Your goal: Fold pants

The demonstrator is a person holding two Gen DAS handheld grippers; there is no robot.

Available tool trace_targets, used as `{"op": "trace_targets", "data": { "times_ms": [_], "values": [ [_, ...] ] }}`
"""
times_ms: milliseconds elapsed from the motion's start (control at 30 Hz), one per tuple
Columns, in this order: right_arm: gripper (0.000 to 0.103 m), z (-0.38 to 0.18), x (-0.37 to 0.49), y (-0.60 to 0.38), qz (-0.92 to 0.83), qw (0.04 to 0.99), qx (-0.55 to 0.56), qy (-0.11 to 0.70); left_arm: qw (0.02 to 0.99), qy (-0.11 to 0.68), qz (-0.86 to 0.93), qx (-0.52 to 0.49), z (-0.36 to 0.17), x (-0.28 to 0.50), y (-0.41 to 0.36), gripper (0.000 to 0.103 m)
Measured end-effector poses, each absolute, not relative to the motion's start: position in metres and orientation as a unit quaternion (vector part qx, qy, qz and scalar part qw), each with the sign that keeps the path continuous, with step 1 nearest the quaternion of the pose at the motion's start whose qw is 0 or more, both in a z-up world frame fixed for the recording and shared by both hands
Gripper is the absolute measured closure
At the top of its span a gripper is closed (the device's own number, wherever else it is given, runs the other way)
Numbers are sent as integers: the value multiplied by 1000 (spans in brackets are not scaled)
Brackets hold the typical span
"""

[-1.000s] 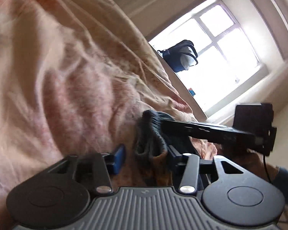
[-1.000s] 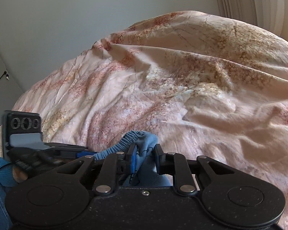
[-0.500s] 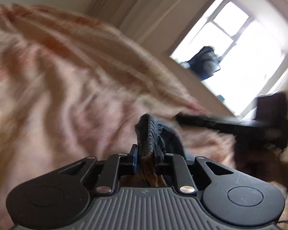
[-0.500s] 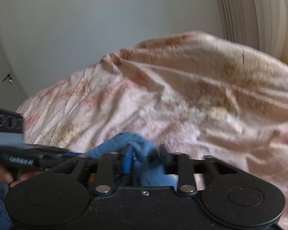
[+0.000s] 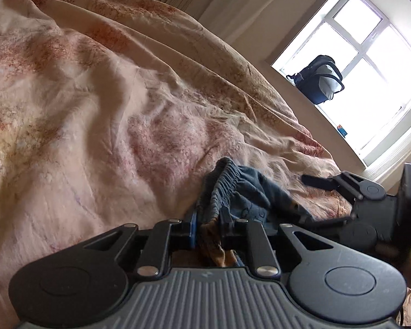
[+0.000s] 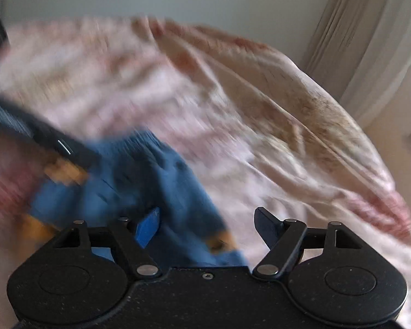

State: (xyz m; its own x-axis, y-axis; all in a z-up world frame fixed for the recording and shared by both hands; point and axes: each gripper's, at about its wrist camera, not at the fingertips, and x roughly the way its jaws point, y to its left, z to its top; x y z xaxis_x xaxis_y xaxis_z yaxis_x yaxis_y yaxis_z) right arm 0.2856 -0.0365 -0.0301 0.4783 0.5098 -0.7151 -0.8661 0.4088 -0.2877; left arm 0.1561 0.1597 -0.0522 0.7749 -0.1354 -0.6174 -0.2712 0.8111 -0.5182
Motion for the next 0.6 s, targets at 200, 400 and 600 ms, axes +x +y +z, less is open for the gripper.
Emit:
{"op": "trace_targets", "data": {
  "times_ms": [200, 400, 600],
  "values": [
    [31, -5, 316, -82, 345, 858, -264, 274, 893, 335, 38, -299, -52, 155, 159, 86],
    [19, -17, 230, -70, 451, 803, -289, 259, 899, 335, 40, -279, -50, 154, 156, 85],
    [16, -34, 247, -144, 286, 867, -277, 301, 901, 337, 45, -270, -49, 153, 154, 85]
  ]
}}
